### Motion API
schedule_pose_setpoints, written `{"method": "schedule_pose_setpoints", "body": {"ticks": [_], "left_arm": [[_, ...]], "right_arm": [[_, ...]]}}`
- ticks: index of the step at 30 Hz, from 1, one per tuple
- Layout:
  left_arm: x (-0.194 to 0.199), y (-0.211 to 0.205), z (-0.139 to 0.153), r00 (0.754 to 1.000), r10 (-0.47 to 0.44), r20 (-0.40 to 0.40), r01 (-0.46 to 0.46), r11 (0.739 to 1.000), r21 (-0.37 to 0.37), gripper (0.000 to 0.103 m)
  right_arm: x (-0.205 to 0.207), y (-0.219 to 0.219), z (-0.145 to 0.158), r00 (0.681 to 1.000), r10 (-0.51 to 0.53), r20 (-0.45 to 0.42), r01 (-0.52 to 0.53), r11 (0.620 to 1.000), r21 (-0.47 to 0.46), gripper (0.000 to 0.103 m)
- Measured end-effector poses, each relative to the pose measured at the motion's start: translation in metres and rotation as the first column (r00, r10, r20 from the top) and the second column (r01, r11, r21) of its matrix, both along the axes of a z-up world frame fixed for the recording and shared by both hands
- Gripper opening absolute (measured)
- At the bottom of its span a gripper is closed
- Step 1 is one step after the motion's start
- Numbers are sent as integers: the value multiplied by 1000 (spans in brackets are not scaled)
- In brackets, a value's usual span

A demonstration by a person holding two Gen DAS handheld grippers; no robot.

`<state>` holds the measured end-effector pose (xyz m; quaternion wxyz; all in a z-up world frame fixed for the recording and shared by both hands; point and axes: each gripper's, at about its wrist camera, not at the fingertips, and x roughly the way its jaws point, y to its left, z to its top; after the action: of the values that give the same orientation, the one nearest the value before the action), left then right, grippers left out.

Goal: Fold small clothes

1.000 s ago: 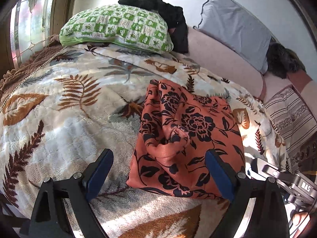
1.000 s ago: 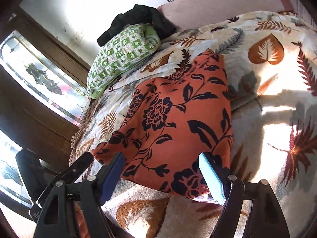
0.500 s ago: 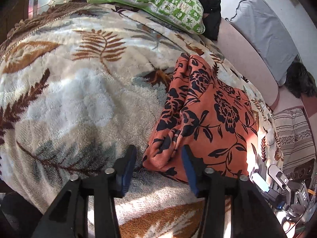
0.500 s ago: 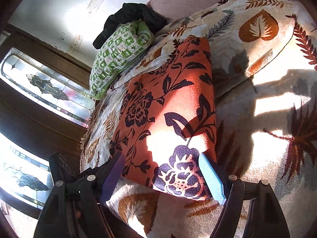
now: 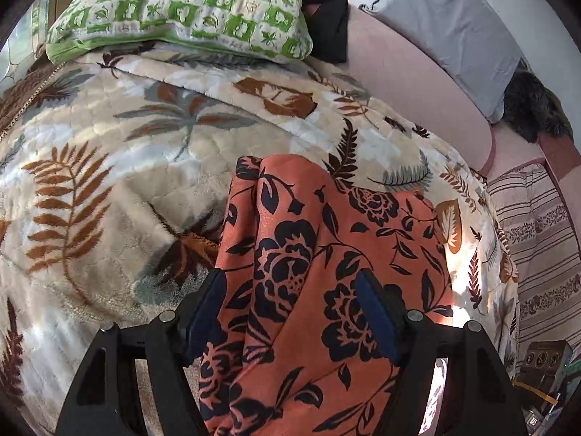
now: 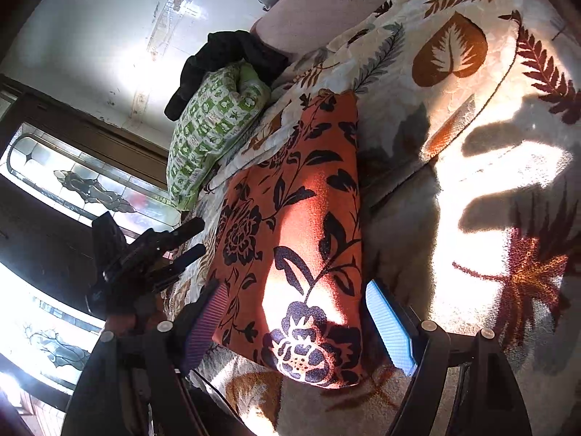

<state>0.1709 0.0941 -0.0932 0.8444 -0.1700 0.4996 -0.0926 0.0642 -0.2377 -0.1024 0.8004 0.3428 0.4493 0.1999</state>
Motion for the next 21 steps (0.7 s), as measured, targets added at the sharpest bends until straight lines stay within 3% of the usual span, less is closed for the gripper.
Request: {"method": "schedule_pose_setpoints", "body": {"ticks": [5,7,9,11,14,16,18,19,21], "left_arm": [[5,-4,-10,999,-39,-2,39,998,-39,69],[7,-4,-15,999,-51,-11,50,998,-47,50],[10,-5,-21,998,-58,-29,57,998,-25,38],[15,-2,-29,997,-58,-59,55,997,-49,35],[16,6,-29,997,-50,-64,43,994,-101,22],[3,1,-3,998,-52,37,53,998,-22,8],[-18,-4,27,985,-60,164,53,997,49,8],[-22,-5,30,981,-65,181,56,997,55,8],[-14,-1,9,992,-55,116,46,996,79,9]], "right_arm": [[5,-7,-5,1000,-13,-12,13,1000,-2,82],[8,-8,-8,1000,-16,-21,16,1000,2,82],[10,-6,-9,1000,-13,-23,13,1000,-3,82],[11,-4,-10,1000,-8,-31,8,1000,-9,82],[12,-2,-11,999,-4,-42,4,1000,-20,82],[11,0,-10,999,-2,-43,1,1000,-25,82],[10,0,-6,1000,-2,-31,1,999,-45,82],[11,0,-5,1000,-2,-29,1,999,-54,82],[11,0,-4,1000,-8,-30,6,998,-63,82]]}}
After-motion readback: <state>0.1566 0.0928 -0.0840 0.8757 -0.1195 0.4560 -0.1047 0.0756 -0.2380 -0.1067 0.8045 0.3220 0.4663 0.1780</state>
